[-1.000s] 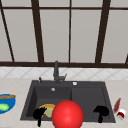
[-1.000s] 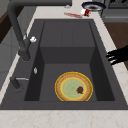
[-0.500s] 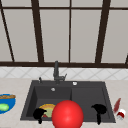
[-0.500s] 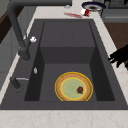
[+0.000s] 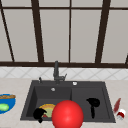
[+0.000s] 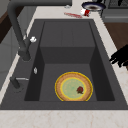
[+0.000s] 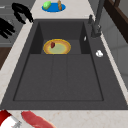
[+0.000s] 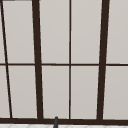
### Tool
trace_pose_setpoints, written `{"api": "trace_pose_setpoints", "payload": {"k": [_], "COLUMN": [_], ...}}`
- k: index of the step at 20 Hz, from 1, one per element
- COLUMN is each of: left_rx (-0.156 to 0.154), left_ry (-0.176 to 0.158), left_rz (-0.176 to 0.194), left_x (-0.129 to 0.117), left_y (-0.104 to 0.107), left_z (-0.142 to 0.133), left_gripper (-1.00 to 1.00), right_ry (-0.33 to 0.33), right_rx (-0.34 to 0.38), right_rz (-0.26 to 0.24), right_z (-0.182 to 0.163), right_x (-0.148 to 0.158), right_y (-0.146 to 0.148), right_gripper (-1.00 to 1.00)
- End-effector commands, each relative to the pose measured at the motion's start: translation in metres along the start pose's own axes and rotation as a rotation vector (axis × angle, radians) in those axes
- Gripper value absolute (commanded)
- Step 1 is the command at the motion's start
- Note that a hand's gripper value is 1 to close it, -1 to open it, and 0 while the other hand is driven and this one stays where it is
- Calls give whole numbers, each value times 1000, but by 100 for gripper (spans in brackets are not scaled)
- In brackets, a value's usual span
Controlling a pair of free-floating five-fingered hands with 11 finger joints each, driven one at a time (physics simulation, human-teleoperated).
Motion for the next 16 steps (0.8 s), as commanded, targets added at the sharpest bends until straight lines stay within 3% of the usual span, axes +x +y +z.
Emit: {"api": "trace_pose_setpoints", "payload": {"k": [1,5,12,16], "left_rx": [0,1,2,3], "left_ry": [0,1,2,2], "left_rz": [0,-1,-3,-3], "left_x": [0,0,0,0], "left_y": [0,0,0,0], "left_z": [0,0,0,0], "left_gripper": [0,0,0,0], "right_ry": [-3,-13,-89,-148], "right_rx": [1,1,-58,-99], "right_rz": [2,-12,53,64], "right_z": [-30,-61,-85,-96], "right_x": [7,12,17,16], "right_y": [-9,-21,-31,-33], "right_gripper": [-100,-100,-100,-100]}}
